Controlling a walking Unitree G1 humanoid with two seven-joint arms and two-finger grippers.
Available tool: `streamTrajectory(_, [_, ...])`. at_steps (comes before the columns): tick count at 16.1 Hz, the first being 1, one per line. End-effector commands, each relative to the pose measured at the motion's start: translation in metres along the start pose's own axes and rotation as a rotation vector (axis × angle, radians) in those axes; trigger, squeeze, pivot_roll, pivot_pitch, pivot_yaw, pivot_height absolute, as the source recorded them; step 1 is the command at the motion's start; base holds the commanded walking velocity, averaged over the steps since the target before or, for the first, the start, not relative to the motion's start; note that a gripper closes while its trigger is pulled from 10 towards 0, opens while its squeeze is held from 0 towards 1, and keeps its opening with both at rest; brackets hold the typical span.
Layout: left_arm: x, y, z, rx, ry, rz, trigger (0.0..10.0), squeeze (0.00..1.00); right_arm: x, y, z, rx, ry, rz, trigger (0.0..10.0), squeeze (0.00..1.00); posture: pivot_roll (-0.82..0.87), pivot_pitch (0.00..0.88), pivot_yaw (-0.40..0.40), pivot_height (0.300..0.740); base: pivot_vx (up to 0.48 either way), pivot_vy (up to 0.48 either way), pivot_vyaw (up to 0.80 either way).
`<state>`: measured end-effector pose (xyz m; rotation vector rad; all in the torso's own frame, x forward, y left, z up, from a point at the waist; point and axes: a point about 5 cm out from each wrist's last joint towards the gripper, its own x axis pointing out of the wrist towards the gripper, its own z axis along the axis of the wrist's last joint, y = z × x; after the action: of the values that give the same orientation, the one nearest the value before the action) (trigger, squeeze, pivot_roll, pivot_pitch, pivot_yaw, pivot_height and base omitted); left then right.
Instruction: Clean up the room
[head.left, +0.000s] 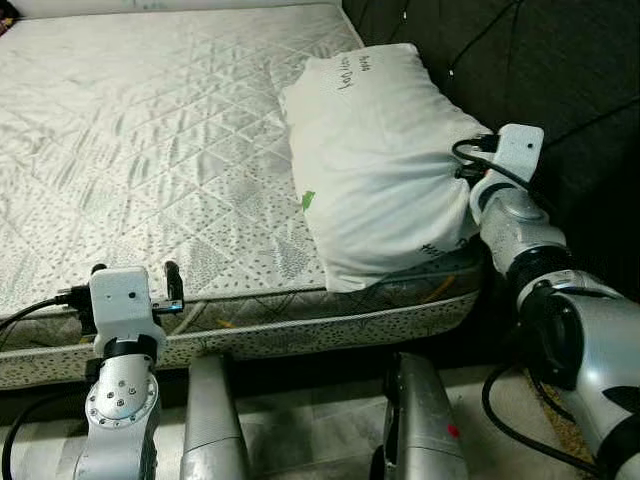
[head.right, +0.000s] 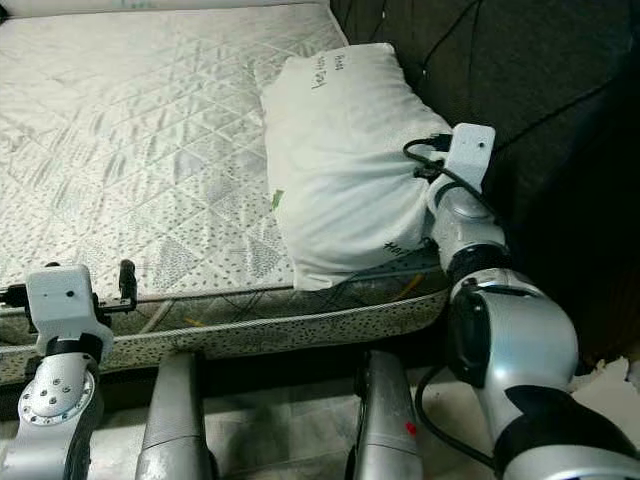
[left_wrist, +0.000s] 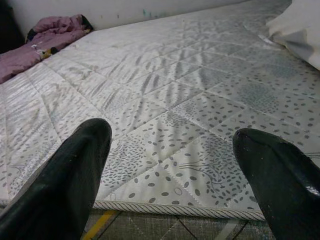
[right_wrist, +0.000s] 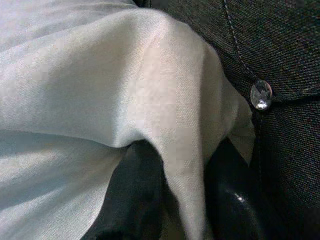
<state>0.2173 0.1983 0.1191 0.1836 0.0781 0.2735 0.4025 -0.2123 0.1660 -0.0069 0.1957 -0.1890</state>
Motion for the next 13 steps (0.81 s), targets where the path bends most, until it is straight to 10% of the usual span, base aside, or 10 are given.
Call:
streamTrajectory(1, [0.002,0.001,-0.001,0.022,0.004,0.013,10.0,0.00,-0.001,0.010,0.005,-0.079,-0.055,0.014,10.0,1.00,0.11,0.000,-0.027,0.503,0.000,0.000,0.00])
streamTrajectory(13, [0.006,-0.005,-0.004,0.018,0.018,0.003,10.0,0.00,-0.021,-0.013,-0.063,-0.204,-0.037,-0.037,10.0,1.00,0.07,0.000,-0.020,0.503,0.000,0.000,0.00])
